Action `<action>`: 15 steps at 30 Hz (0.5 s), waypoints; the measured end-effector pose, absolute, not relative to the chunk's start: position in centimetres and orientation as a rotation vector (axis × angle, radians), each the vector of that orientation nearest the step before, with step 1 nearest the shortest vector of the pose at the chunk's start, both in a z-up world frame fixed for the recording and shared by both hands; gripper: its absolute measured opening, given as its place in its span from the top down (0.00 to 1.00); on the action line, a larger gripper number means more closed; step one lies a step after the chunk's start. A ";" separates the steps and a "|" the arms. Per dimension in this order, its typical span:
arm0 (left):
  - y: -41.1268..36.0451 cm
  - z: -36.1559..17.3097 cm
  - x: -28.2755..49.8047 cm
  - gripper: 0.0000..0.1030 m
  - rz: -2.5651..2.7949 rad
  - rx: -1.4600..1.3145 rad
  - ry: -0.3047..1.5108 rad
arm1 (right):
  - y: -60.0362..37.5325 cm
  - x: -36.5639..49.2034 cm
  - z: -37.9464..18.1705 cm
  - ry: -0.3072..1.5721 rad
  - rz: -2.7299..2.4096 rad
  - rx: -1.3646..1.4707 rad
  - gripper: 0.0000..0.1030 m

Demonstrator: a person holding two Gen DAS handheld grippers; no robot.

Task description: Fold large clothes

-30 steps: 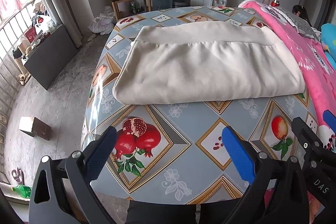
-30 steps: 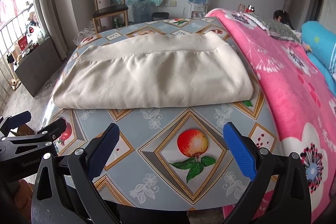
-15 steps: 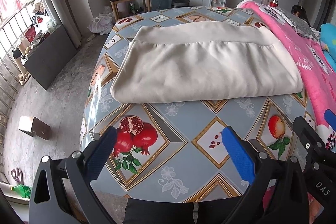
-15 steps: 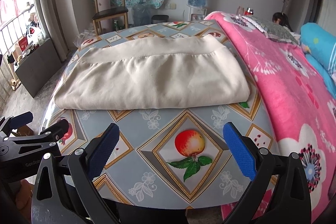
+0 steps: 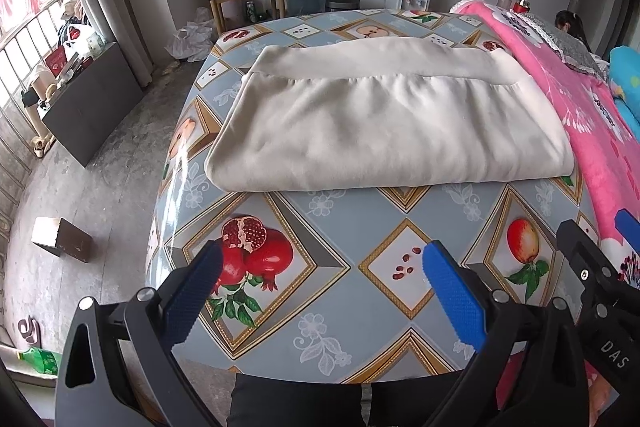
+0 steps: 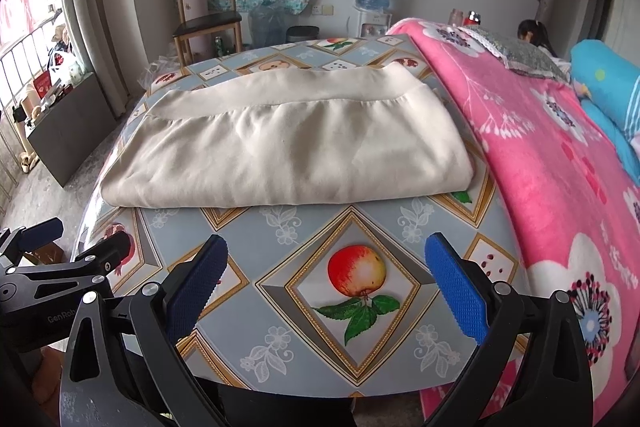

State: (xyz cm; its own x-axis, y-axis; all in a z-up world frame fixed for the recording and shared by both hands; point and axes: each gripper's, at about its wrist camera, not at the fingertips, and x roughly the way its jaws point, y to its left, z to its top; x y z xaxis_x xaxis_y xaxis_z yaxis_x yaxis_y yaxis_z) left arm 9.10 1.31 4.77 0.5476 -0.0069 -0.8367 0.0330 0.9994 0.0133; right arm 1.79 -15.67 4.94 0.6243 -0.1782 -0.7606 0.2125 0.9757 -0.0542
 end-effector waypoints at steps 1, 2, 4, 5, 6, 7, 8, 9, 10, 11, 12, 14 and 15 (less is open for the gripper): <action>1.3 4.8 9.1 0.05 -0.024 0.029 0.991 | -15.8 1.8 4.9 0.869 -0.225 0.041 0.07; 1.3 4.8 9.1 0.05 -0.023 0.028 0.991 | -15.7 1.8 4.9 0.868 -0.223 0.042 0.07; 1.3 4.8 9.2 0.05 -0.025 0.025 0.993 | -15.8 1.8 4.9 0.869 -0.225 0.042 0.07; 1.3 4.8 9.1 0.05 -0.025 0.025 0.993 | -15.7 1.8 4.9 0.869 -0.224 0.042 0.07; 1.3 4.8 9.2 0.05 -0.025 0.024 0.994 | -15.7 1.8 4.9 0.869 -0.224 0.042 0.07; 1.3 4.8 9.2 0.05 -0.026 0.023 0.994 | -15.8 1.9 4.9 0.870 -0.225 0.042 0.07; 1.3 4.8 9.2 0.05 -0.025 0.024 0.994 | -15.7 1.9 4.9 0.870 -0.225 0.042 0.07; 1.3 4.8 9.2 0.05 -0.026 0.023 0.994 | -15.7 1.9 4.9 0.871 -0.226 0.042 0.07; 1.3 4.8 9.2 0.05 -0.026 0.024 0.994 | -15.9 1.9 4.9 0.872 -0.226 0.043 0.07; 1.3 4.8 9.2 0.05 -0.026 0.023 0.993 | -15.8 1.9 4.9 0.871 -0.226 0.044 0.07; 1.3 4.8 9.2 0.05 -0.026 0.023 0.993 | -15.8 1.9 4.9 0.870 -0.224 0.042 0.07; 1.3 4.8 9.2 0.05 -0.024 0.023 0.991 | -15.8 1.9 4.9 0.870 -0.225 0.039 0.07; 1.3 4.8 9.2 0.05 -0.023 0.023 0.990 | -15.7 1.9 4.9 0.870 -0.225 0.040 0.07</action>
